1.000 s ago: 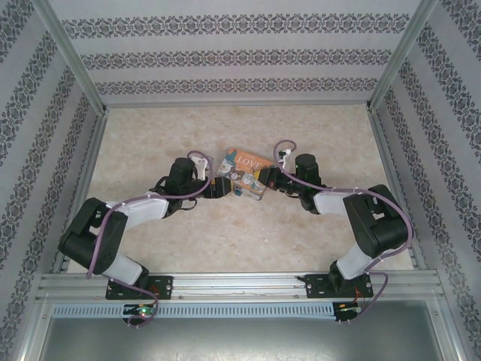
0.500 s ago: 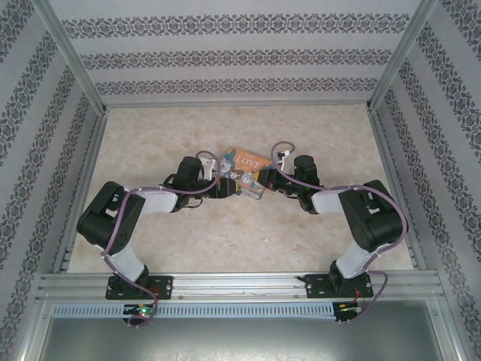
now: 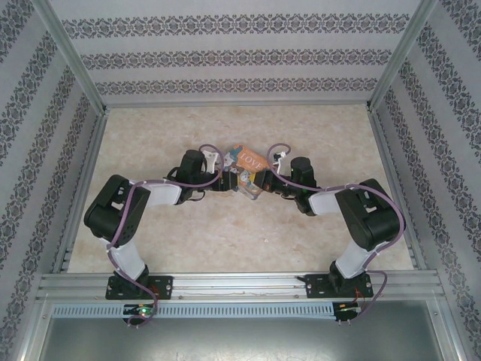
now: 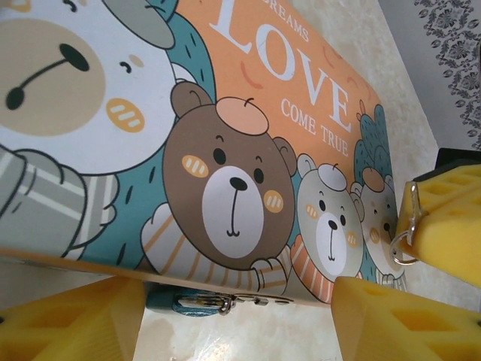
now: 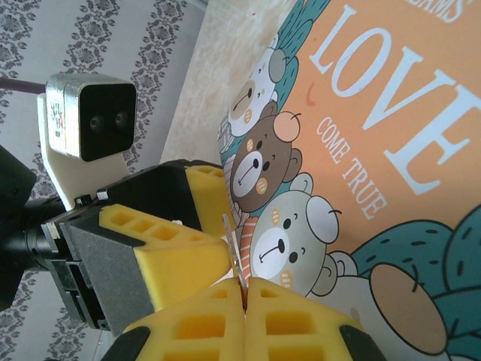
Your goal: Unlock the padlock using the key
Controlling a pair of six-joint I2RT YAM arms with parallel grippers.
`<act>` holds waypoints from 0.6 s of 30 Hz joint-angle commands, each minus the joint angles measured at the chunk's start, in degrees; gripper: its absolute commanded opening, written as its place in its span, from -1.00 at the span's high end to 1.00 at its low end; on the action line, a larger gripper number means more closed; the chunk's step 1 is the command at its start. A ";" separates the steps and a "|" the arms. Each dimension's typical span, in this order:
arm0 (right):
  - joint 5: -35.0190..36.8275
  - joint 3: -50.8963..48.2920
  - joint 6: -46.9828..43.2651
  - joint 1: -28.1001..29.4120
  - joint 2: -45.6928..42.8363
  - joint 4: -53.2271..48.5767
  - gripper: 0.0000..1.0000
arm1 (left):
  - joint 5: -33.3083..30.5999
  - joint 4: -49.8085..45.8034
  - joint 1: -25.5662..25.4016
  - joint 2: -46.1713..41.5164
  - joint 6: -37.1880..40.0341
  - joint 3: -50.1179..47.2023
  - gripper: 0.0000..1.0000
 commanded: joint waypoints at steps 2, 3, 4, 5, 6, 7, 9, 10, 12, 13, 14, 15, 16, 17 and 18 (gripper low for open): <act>0.35 -0.74 0.48 0.73 1.00 -1.15 1.00 | -0.56 -1.22 0.58 -1.23 2.98 -0.69 -0.34; 0.35 -0.66 0.56 0.74 0.84 -1.15 1.00 | -0.56 -0.93 0.52 -1.51 3.09 -1.27 -0.34; 0.35 -0.56 0.71 0.74 0.58 -1.15 1.00 | -0.53 -0.61 0.51 -1.82 3.18 -2.00 -0.34; 0.35 -0.36 0.76 0.70 0.31 -1.15 1.00 | -0.45 -0.19 0.53 -2.18 3.27 -2.72 -0.34; 0.40 -0.16 0.92 0.74 -0.01 -1.15 1.00 | -0.47 0.17 0.50 -2.50 3.39 -3.40 -0.34; 0.34 0.09 0.94 0.74 -0.26 -1.24 1.00 | -0.42 0.49 0.58 -2.67 3.51 -3.93 -0.34; 0.35 0.99 1.02 0.72 -0.80 -1.41 1.00 | -0.05 1.22 0.54 -2.88 3.65 -4.81 -0.35; 0.35 1.37 0.97 0.74 -1.01 -1.50 1.00 | 0.17 1.62 0.52 -2.86 3.79 -5.08 -0.35; 0.61 2.44 0.77 0.74 -1.17 -1.91 1.00 | 0.71 2.82 0.56 -2.45 3.86 -5.57 -0.35; 0.70 2.88 0.67 0.74 -1.08 -2.03 1.00 | 0.84 3.42 0.56 -2.21 3.96 -5.77 -0.35; 0.78 3.32 0.69 0.74 -0.87 -2.03 1.00 | 1.02 3.92 0.53 -1.87 4.11 -5.91 -0.35; 0.87 3.76 0.71 0.75 -0.54 -2.03 1.00 | 1.02 4.29 0.56 -1.56 4.36 -5.91 -0.35; 0.96 4.06 0.66 0.82 -0.22 -2.03 1.00 | 1.03 4.54 0.52 -1.27 4.63 -5.90 -0.35; 1.13 4.43 0.69 0.79 0.14 -2.03 1.00 | 0.94 4.89 0.58 -1.00 5.02 -5.85 -0.35; 1.30 4.85 0.66 0.83 0.56 -2.03 1.00 | 0.94 5.11 0.52 -0.69 5.42 -5.74 -0.35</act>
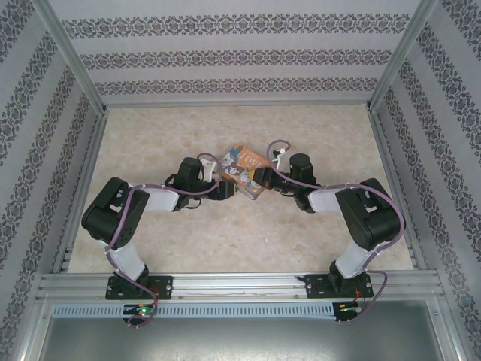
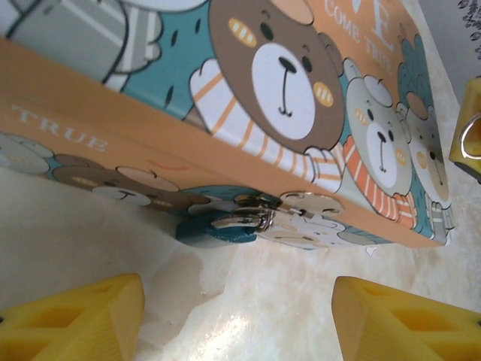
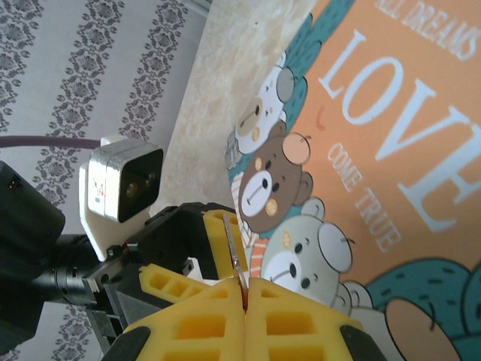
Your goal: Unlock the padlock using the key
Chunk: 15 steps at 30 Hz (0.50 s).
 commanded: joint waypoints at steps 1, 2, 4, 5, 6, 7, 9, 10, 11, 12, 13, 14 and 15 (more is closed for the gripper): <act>1.08 2.41 0.16 0.92 0.98 0.02 1.00 | 0.87 3.81 0.55 1.01 2.96 0.05 -0.35; 1.18 2.82 0.14 1.00 1.43 0.02 1.00 | 0.93 3.94 0.51 1.38 3.39 0.36 -0.35; 1.30 3.47 0.20 1.01 2.29 0.02 1.00 | 1.18 4.03 0.48 2.14 4.11 1.00 -0.35; 1.43 3.73 0.21 1.09 2.72 -0.02 1.00 | 1.22 4.25 0.53 2.57 4.52 1.30 -0.35; 1.61 3.93 0.23 1.09 3.10 -0.06 1.00 | 1.25 4.37 0.53 2.96 5.06 1.59 -0.35; 1.71 4.07 0.28 1.17 3.45 -0.06 1.00 | 1.25 4.34 0.55 3.40 5.68 1.98 -0.35; 2.06 4.14 0.12 1.18 4.06 -0.23 1.00 | 1.29 3.99 0.58 4.41 7.01 2.80 -0.33; 2.23 4.16 0.08 1.18 4.34 -0.37 1.00 | 1.31 3.95 0.57 4.85 7.58 3.12 -0.33; 2.37 4.20 0.00 1.18 4.62 -0.50 1.00 | 1.31 3.82 0.53 5.26 8.18 3.42 -0.32; 2.42 4.20 -0.10 1.18 4.85 -0.56 1.00 | 1.33 3.68 0.52 5.63 8.80 3.71 -0.31; 2.46 4.20 -0.17 1.18 4.98 -0.75 1.00 | 1.42 3.59 0.58 5.87 9.28 3.81 -0.30; 2.50 4.20 -0.38 1.20 5.14 -0.93 1.00 | 1.44 3.51 0.55 6.18 9.70 3.89 -0.28; 2.59 4.20 -0.54 1.22 5.24 -1.11 1.00 | 1.56 3.51 0.54 6.33 10.13 3.96 -0.26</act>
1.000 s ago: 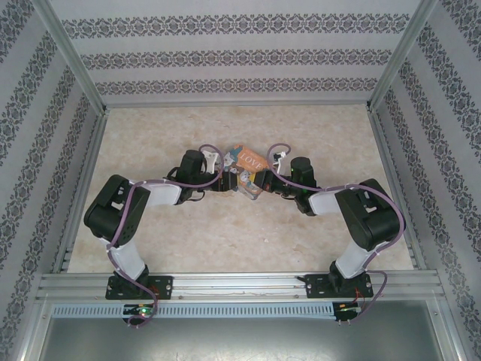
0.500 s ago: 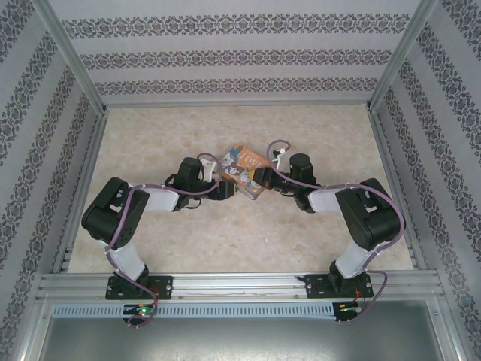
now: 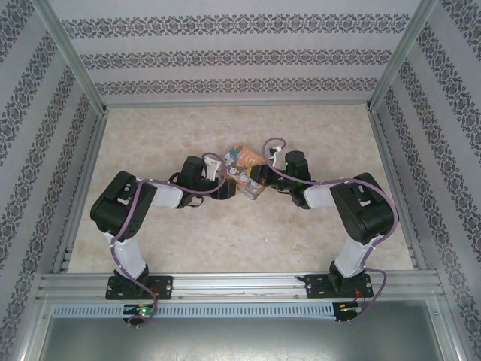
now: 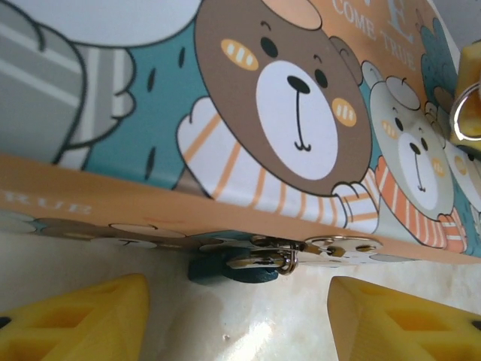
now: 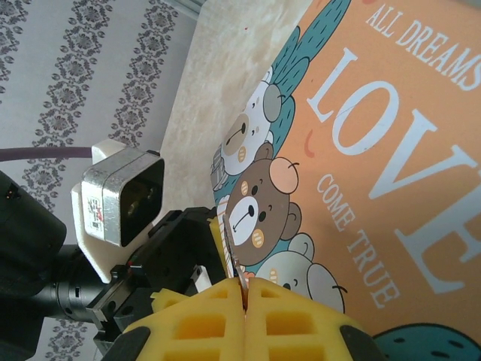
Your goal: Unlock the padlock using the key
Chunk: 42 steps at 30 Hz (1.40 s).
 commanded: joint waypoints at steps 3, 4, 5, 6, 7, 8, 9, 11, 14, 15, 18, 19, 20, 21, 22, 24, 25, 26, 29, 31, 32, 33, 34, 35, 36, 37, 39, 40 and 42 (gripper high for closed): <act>1.14 1.08 -0.95 0.52 1.47 -0.66 1.00 | 1.57 1.29 0.43 1.55 4.68 1.19 -0.21; 1.15 1.08 -1.02 0.53 1.47 -0.66 1.00 | 1.66 1.02 0.50 1.78 4.96 1.26 -0.20; 1.15 1.08 -1.21 0.61 1.42 -1.90 1.00 | 1.84 0.85 0.50 1.97 5.24 1.39 -0.19; 1.11 1.15 -1.29 0.61 1.38 -2.30 1.00 | 2.08 0.63 0.49 2.26 5.36 1.61 -0.17; 1.15 1.17 -1.40 0.61 1.38 -2.47 1.00 | 2.32 0.53 0.40 2.41 5.51 1.75 -0.16; 1.15 1.26 -1.65 0.70 1.29 -2.79 1.00 | 2.52 0.55 0.34 2.49 5.58 1.88 -0.15; 1.24 1.33 -1.86 0.70 1.21 -3.14 1.00 | 2.63 0.45 0.28 2.50 5.69 1.96 -0.13; 1.32 1.34 -2.15 0.70 1.03 -3.63 1.00 | 2.56 0.36 0.04 2.52 6.12 2.06 -0.09; 1.28 1.43 -2.34 0.70 0.85 -4.06 1.00 | 2.33 -0.53 -0.37 2.50 6.97 2.44 -0.09; 1.32 1.51 -2.43 0.70 0.81 -4.17 1.00 | 2.28 -1.17 -0.57 2.51 7.41 2.78 -0.08; 1.24 1.69 -2.57 0.70 0.68 -4.48 1.00 | 1.69 -2.47 -1.13 2.51 8.17 3.23 -0.08; 1.16 1.69 -2.59 0.68 0.59 -4.53 1.00 | 1.52 -2.47 -1.20 2.54 8.17 3.31 -0.08; 1.15 1.69 -2.59 0.70 0.50 -4.61 1.00 | 1.37 -2.46 -1.26 2.44 8.11 3.15 -0.08; 1.15 1.65 -2.60 0.70 0.44 -4.69 1.00 | 1.36 -2.43 -1.40 2.54 8.08 3.27 -0.08; 1.15 1.63 -2.70 0.72 0.35 -4.70 1.00 | 1.23 -2.60 -1.47 2.54 8.17 3.40 -0.08; 1.20 1.52 -2.79 0.70 0.24 -4.79 1.00 | 0.90 -3.56 -1.82 2.62 8.59 3.89 -0.07; 1.24 1.52 -2.77 0.78 0.19 -4.81 1.00 | 0.71 -4.05 -2.02 2.61 8.84 4.17 -0.07; 1.24 1.52 -2.78 0.79 0.15 -4.79 1.00 | 0.38 -4.58 -2.21 2.61 9.12 4.44 -0.07; 1.24 1.43 -2.77 0.79 -0.02 -4.80 1.00 | -0.34 -5.66 -2.68 2.84 9.58 4.98 -0.06; 1.24 1.36 -2.82 0.79 -0.11 -4.88 1.00 | -0.72 -6.04 -2.93 3.10 9.73 5.24 -0.06; 1.24 1.34 -2.86 0.79 -0.14 -4.87 1.00 | -1.07 -6.14 -3.02 3.17 9.71 5.23 -0.06; 1.24 1.34 -2.82 0.84 -0.20 -4.88 1.00 | -1.44 -6.23 -3.10 3.36 9.67 5.33 -0.06; 1.24 1.34 -2.86 0.79 -0.25 -4.88 1.00 | -1.73 -6.32 -3.21 3.53 9.54 5.47 -0.05; 1.24 1.34 -2.85 0.87 -0.33 -4.88 1.00 | -2.06 -6.48 -3.31 3.71 9.41 5.59 -0.05; 1.24 1.34 -2.90 0.84 -0.29 -4.88 1.00 | -2.19 -6.45 -3.37 3.81 9.19 5.67 -0.04; 1.24 1.26 -2.90 0.81 -0.29 -4.88 1.00 | -2.36 -6.34 -3.37 3.97 9.02 5.76 -0.04; 1.24 1.25 -2.86 0.87 -0.29 -4.88 1.00 | -2.68 -6.09 -3.55 4.13 8.67 6.00 -0.02; 1.24 1.25 -2.79 0.90 -0.29 -4.88 1.00 | -2.83 -6.03 -3.59 4.20 8.54 6.02 -0.02; 1.24 1.25 -2.81 0.88 -0.29 -4.88 1.00 | -3.22 -5.81 -3.68 4.46 8.18 6.24 0.01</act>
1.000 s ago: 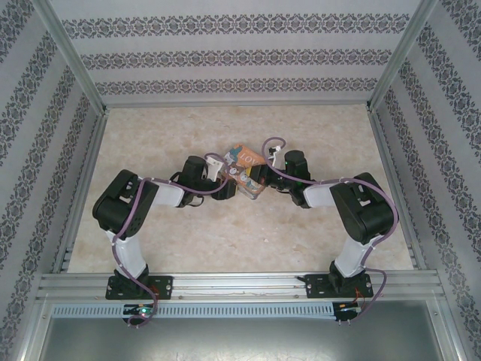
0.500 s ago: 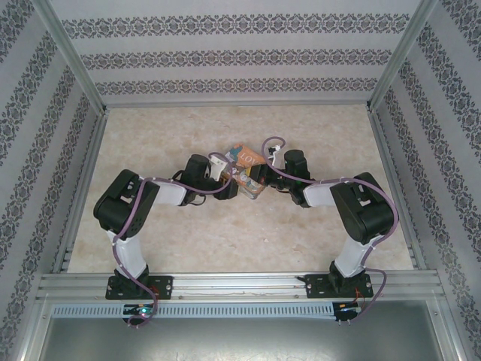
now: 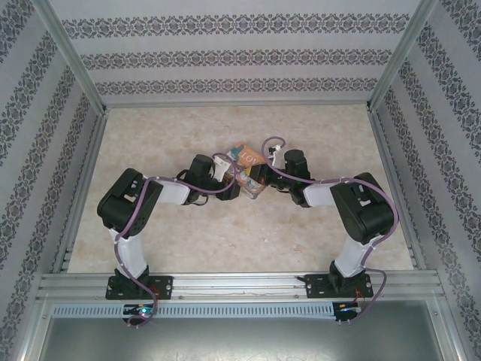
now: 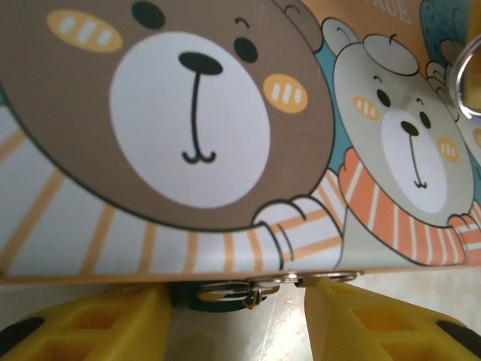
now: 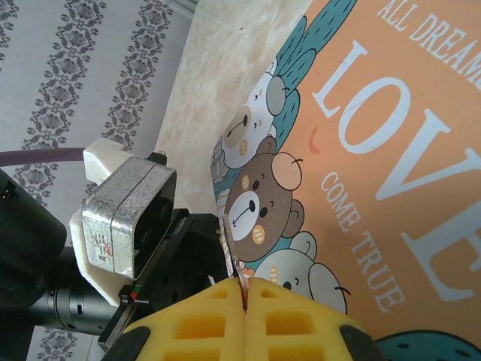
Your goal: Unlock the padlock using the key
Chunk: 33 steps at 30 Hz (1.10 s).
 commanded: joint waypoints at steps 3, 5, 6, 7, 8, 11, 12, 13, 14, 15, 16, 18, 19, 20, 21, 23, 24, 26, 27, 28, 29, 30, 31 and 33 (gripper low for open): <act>0.88 0.20 -1.35 0.91 -0.35 -2.65 1.00 | -1.83 -0.91 -1.09 1.81 -0.33 1.65 0.05; 0.95 0.20 -1.35 0.94 -0.41 -2.65 1.00 | -2.80 -0.82 -1.28 1.86 -0.36 1.71 0.09; 0.95 0.20 -1.35 0.94 -0.42 -2.59 1.00 | -3.37 -0.90 -1.38 1.88 -0.43 1.69 0.11; 0.95 0.20 -1.39 1.03 -0.44 -2.60 1.00 | -3.88 -0.91 -1.56 1.88 -0.44 1.72 0.13; 1.08 0.20 -1.35 1.02 -0.44 -2.65 1.00 | -4.33 -0.91 -1.64 1.99 -0.53 1.70 0.14; 1.04 0.12 -1.36 1.12 -0.62 -2.65 1.00 | -5.53 -0.58 -1.95 2.09 -0.96 1.65 0.17; 1.06 0.03 -1.34 1.12 -0.66 -2.62 1.00 | -5.82 -0.31 -2.09 2.15 -1.13 1.55 0.17; 1.12 0.03 -1.34 1.12 -0.71 -2.65 1.00 | -6.19 -0.04 -2.24 2.21 -1.31 1.57 0.18; 1.20 -0.02 -1.34 1.12 -0.78 -2.65 1.00 | -6.30 0.18 -2.34 2.23 -1.41 1.61 0.18; 1.22 -0.06 -1.35 1.12 -0.79 -2.65 1.00 | -6.33 0.34 -2.43 2.24 -1.56 1.63 0.19; 1.22 -0.06 -1.40 1.19 -0.79 -2.64 1.00 | -6.39 0.47 -2.51 2.40 -1.67 1.64 0.19; 1.30 -0.06 -1.38 1.21 -0.88 -2.57 1.00 | -6.12 0.54 -2.72 2.54 -1.76 1.92 0.20; 1.30 -0.06 -1.34 1.27 -0.97 -2.56 1.00 | -6.15 0.50 -2.88 2.58 -1.76 2.14 0.22; 1.31 -0.06 -1.29 1.30 -0.97 -2.56 1.00 | -6.19 0.48 -2.96 2.65 -1.76 2.12 0.24; 1.31 -0.06 -1.28 1.30 -1.10 -2.56 1.00 | -6.15 0.58 -3.08 2.52 -1.76 2.20 0.28; 1.31 -0.06 -1.19 1.38 -1.40 -2.56 1.00 | -6.14 0.62 -3.11 2.27 -1.93 2.17 0.35; 1.31 -0.06 -1.17 1.41 -1.62 -2.56 1.00 | -6.03 0.76 -3.20 1.99 -2.02 2.15 0.38; 1.30 -0.06 -1.08 1.38 -2.14 -2.56 1.00 | -6.04 0.86 -3.16 1.54 -2.24 1.86 0.43; 1.39 -0.06 -1.00 1.38 -2.56 -2.63 1.00 | -6.01 0.98 -3.18 1.19 -2.40 1.69 0.44; 1.39 -0.15 -0.99 1.35 -2.98 -2.65 1.00 | -5.99 1.19 -3.22 0.88 -2.60 1.46 0.45; 1.39 -0.15 -1.01 1.30 -3.36 -2.65 1.00 | -6.02 1.26 -3.22 0.62 -2.80 1.34 0.46; 1.47 -0.22 -0.96 1.30 -3.81 -2.74 1.00 | -5.95 1.29 -3.17 0.24 -3.13 1.21 0.48; 1.48 -0.28 -0.87 1.22 -4.31 -2.82 1.00 | -5.90 1.24 -3.27 -0.28 -3.54 1.07 0.49; 1.56 -0.49 -0.69 1.04 -5.45 -2.97 1.00 | -5.71 1.10 -3.31 -1.39 -4.27 0.64 0.50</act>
